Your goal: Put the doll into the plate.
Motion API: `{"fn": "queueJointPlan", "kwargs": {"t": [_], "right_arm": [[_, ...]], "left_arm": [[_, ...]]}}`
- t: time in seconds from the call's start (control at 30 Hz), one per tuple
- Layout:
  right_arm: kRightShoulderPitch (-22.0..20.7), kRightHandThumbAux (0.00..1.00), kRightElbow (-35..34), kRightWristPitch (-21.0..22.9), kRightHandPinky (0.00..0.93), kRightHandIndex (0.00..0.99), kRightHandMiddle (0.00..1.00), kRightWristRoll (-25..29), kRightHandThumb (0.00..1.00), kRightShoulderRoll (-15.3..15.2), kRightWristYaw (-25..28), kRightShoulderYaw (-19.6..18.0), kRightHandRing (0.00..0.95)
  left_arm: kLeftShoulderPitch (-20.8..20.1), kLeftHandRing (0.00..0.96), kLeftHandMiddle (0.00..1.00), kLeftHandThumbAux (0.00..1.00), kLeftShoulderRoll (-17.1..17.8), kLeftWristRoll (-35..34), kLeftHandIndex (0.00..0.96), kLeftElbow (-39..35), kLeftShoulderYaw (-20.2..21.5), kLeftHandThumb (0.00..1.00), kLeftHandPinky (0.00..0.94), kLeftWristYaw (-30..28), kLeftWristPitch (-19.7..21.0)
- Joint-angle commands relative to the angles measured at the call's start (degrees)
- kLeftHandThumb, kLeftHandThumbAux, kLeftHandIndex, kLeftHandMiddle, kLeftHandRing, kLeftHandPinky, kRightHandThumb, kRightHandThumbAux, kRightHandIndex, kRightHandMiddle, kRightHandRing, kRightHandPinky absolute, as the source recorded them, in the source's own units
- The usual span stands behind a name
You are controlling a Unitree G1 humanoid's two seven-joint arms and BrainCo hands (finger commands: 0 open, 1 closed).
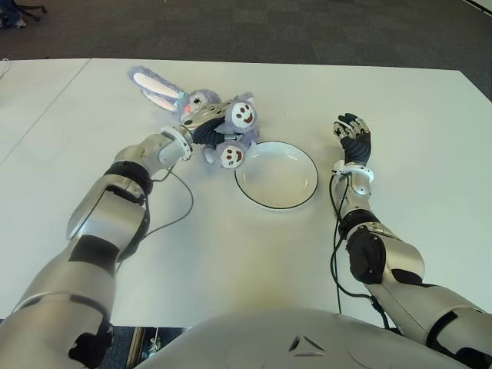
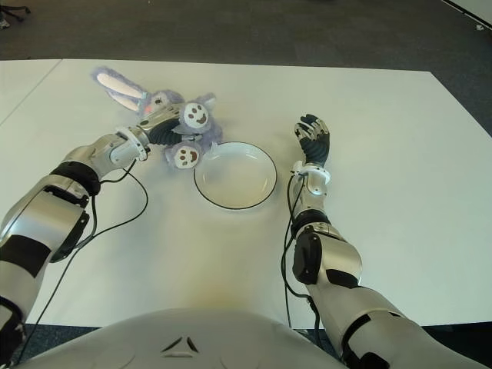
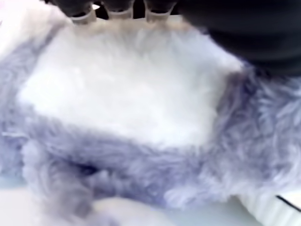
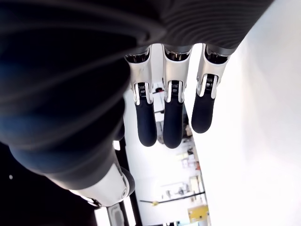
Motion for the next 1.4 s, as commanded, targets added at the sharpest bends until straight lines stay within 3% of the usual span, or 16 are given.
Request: {"fn": "queueJointPlan", "kwargs": {"t": [0.03, 0.13, 0.43, 0.73, 0.83, 1.0, 1.1, 1.27, 1.3, 1.37, 1.4], "right_arm": [[12.05, 0.881, 7.75, 8.23, 0.308, 0.284, 0.304, 3.18, 0.478, 3.19, -0.21, -2.56, 0.307], [12.09, 0.882, 7.72, 8.17, 0.305, 0.284, 0.305, 3.30, 0.508, 3.22, -0.13, -2.93, 0.313], [12.15, 0.878, 7.68, 8.04, 0.334, 0.282, 0.310, 2.66, 0.602, 3.32, -1.44, -2.98, 0.323], [12.13, 0.875, 7.68, 7.84, 0.312, 0.273, 0.312, 2.41, 0.682, 3.46, -2.37, -2.79, 0.318], [12.14, 0.875, 7.70, 7.97, 0.313, 0.276, 0.312, 2.31, 0.692, 3.43, -2.46, -2.71, 0.316], [12.11, 0.877, 7.69, 7.90, 0.326, 0.280, 0.313, 2.10, 0.709, 3.46, -2.78, -2.51, 0.320], [12.06, 0.879, 7.69, 7.98, 0.322, 0.276, 0.315, 2.01, 0.724, 3.44, -2.90, -2.41, 0.321], [12.00, 0.878, 7.69, 8.05, 0.327, 0.275, 0.316, 2.07, 0.731, 3.43, -2.90, -2.45, 0.324], [11.98, 0.878, 7.69, 8.03, 0.321, 0.274, 0.315, 2.12, 0.731, 3.44, -2.86, -2.49, 0.323], [11.90, 0.878, 7.69, 8.08, 0.319, 0.274, 0.314, 2.32, 0.729, 3.45, -2.73, -2.68, 0.322], [11.86, 0.773, 7.69, 8.10, 0.336, 0.371, 0.319, 2.44, 0.714, 3.46, -2.67, -2.79, 0.328]], "left_arm": [[0.69, 0.000, 0.000, 0.232, -4.38, -0.28, 0.000, 2.99, -1.35, 0.368, 0.000, -4.88, 3.57], [0.95, 0.000, 0.000, 0.235, -5.53, -0.16, 0.000, 3.21, -2.06, 0.308, 0.000, -4.37, 4.10], [2.76, 0.000, 0.000, 0.258, -7.23, -1.76, 0.000, 2.61, -2.21, 0.258, 0.000, -4.65, 2.07], [3.44, 0.000, 0.000, 0.265, -7.86, -3.09, 0.000, 2.93, -1.98, 0.278, 0.000, -5.11, 1.32], [3.90, 0.069, 0.000, 0.276, -8.09, -2.85, 0.000, 3.08, -2.30, 0.264, 0.000, -3.84, 1.72], [4.79, 0.102, 0.000, 0.294, -8.48, -2.25, 0.000, 3.28, -2.73, 0.250, 0.000, -1.27, 2.81], [5.12, 0.075, 0.000, 0.314, -8.71, -1.59, 0.000, 3.34, -3.25, 0.226, 0.066, 0.75, 3.51], [5.36, 0.060, 0.000, 0.320, -8.92, -1.09, 0.000, 3.45, -3.69, 0.222, 0.090, 2.85, 3.90], [5.46, 0.099, 0.000, 0.342, -8.99, -1.00, 0.000, 3.48, -3.77, 0.232, 0.221, 3.42, 3.99], [5.79, 0.110, 0.000, 0.348, -9.26, -1.24, 0.000, 3.64, -3.46, 0.235, 0.260, 5.02, 4.46], [5.98, 0.367, 0.316, 0.415, -9.39, -1.50, 0.277, 3.73, -3.18, 0.421, 0.426, 5.83, 4.73]]}}
